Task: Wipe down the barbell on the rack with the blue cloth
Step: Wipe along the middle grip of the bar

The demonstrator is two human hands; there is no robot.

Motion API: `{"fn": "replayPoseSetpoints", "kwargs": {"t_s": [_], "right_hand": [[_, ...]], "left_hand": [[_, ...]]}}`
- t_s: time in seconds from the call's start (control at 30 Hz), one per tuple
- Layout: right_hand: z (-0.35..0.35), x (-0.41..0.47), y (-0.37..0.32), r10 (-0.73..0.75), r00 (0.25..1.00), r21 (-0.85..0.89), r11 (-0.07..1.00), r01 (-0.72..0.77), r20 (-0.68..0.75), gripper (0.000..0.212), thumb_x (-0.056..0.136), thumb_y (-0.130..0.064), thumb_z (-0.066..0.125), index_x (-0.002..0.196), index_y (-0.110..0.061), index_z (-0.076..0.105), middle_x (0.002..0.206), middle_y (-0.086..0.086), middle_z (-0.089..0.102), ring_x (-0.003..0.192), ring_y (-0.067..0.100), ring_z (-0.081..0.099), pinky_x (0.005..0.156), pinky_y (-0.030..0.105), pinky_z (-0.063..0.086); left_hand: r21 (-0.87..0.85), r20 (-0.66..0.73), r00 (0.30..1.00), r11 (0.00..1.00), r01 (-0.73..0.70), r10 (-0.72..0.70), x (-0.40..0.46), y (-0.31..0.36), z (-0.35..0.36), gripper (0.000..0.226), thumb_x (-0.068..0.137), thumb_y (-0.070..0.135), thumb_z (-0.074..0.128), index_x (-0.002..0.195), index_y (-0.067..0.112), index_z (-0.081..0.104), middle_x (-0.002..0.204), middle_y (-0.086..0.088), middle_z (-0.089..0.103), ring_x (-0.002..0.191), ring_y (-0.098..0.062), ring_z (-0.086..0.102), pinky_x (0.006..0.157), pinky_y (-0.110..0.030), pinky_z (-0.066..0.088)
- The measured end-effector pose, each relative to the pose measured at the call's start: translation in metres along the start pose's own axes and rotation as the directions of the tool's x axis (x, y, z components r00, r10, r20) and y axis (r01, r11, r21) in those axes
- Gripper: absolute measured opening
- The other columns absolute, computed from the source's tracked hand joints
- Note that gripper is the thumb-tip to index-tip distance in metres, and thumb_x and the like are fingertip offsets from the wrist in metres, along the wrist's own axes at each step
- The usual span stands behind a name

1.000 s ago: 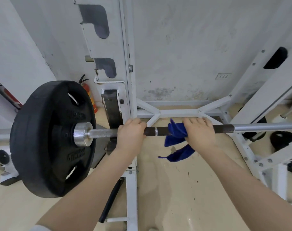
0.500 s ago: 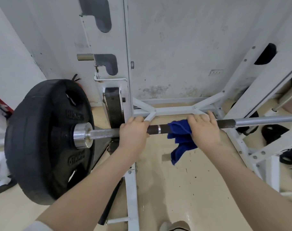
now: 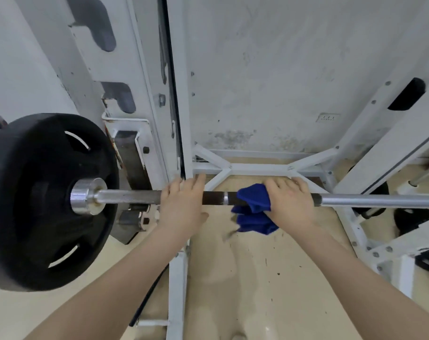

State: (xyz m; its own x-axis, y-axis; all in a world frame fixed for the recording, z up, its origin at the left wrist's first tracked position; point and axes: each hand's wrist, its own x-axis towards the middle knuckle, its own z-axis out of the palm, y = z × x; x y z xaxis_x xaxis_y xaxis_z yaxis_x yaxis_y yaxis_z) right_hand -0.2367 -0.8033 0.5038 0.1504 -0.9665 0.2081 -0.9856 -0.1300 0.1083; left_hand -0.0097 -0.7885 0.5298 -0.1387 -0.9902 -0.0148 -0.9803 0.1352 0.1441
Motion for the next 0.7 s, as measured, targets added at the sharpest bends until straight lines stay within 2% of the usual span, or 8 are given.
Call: {"fn": "replayPoseSetpoints", "kwargs": {"t_s": [0.13,0.2,0.27,0.33,0.4,0.5,0.57,0.7], "right_hand": [[0.006,0.007,-0.039,-0.146,0.988,-0.094,0.986,0.141,-0.050,0.044,0.042,-0.031,0.086,0.074,-0.015,0.061,0.067,0.001,0.062,0.062,0.023,0.059,0.064,0.030,0.048],[0.007,0.016,-0.054,-0.283,0.954,-0.085,0.957,0.276,-0.099,0.039,0.050,-0.038,0.084,0.076,-0.018,0.063,0.071,-0.003,0.064,0.067,0.018,0.061,0.062,0.026,0.047],[0.002,0.018,-0.046,-0.359,0.930,-0.095,0.931,0.352,-0.077,0.029,0.060,-0.030,0.079,0.080,-0.018,0.062,0.076,-0.003,0.066,0.072,0.020,0.063,0.068,0.029,0.047],[-0.003,0.014,-0.017,-0.319,0.946,-0.117,0.943,0.312,-0.050,0.027,0.060,-0.027,0.077,0.078,-0.017,0.060,0.073,-0.001,0.065,0.069,0.024,0.062,0.072,0.033,0.047],[-0.005,0.005,0.016,-0.211,0.977,-0.155,0.966,0.209,0.001,0.029,0.059,-0.030,0.077,0.077,-0.016,0.060,0.070,0.000,0.064,0.067,0.025,0.061,0.075,0.035,0.045],[-0.006,-0.001,0.036,-0.100,0.993,-0.214,0.970,0.112,0.065,0.030,0.062,-0.028,0.076,0.083,-0.014,0.060,0.075,0.000,0.064,0.071,0.026,0.060,0.076,0.035,0.043],[-0.008,0.003,0.021,-0.177,0.981,-0.198,0.962,0.190,0.081,0.025,0.073,-0.022,0.069,0.093,-0.015,0.057,0.085,0.001,0.064,0.082,0.025,0.059,0.076,0.034,0.041],[-0.006,0.010,-0.017,-0.333,0.938,-0.066,0.938,0.340,0.096,0.018,0.088,-0.016,0.050,0.106,-0.017,0.049,0.101,0.000,0.064,0.096,0.024,0.055,0.085,0.035,0.035]], "left_hand": [[-0.049,-0.033,0.997,0.996,-0.074,0.073,0.003,0.035,0.003,0.060,0.085,0.033,0.059,0.137,0.024,0.031,0.140,0.005,0.041,0.133,-0.022,0.028,0.109,-0.034,0.021],[-0.063,-0.082,0.996,0.997,-0.042,0.037,0.005,0.044,0.009,0.051,0.084,0.030,0.061,0.130,0.021,0.041,0.129,0.004,0.051,0.124,-0.022,0.040,0.101,-0.034,0.030],[-0.012,-0.184,0.983,0.999,-0.032,0.030,0.003,0.048,0.013,0.047,0.070,0.026,0.075,0.113,0.018,0.057,0.106,0.002,0.065,0.102,-0.022,0.058,0.085,-0.032,0.044],[0.050,-0.284,0.958,0.998,-0.034,0.047,0.003,0.048,0.022,0.042,0.049,0.019,0.086,0.086,0.018,0.066,0.074,0.004,0.068,0.070,-0.019,0.065,0.063,-0.026,0.050],[0.046,-0.328,0.943,0.998,-0.047,0.060,0.003,0.047,0.027,0.034,0.046,0.013,0.086,0.073,0.017,0.066,0.063,0.004,0.064,0.060,-0.020,0.062,0.058,-0.024,0.049],[0.031,-0.336,0.940,0.998,-0.055,0.062,0.001,0.047,0.029,0.029,0.049,0.007,0.084,0.070,0.015,0.066,0.061,0.001,0.062,0.059,-0.022,0.060,0.058,-0.026,0.049],[0.015,-0.316,0.948,0.999,-0.046,0.049,0.000,0.049,0.028,0.026,0.054,0.003,0.080,0.075,0.012,0.067,0.064,-0.002,0.063,0.062,-0.026,0.061,0.060,-0.029,0.049],[-0.050,-0.234,0.972,0.999,-0.020,0.008,-0.001,0.054,0.021,0.022,0.085,0.005,0.054,0.105,0.008,0.061,0.101,-0.010,0.063,0.100,-0.030,0.054,0.083,-0.036,0.039]]}}
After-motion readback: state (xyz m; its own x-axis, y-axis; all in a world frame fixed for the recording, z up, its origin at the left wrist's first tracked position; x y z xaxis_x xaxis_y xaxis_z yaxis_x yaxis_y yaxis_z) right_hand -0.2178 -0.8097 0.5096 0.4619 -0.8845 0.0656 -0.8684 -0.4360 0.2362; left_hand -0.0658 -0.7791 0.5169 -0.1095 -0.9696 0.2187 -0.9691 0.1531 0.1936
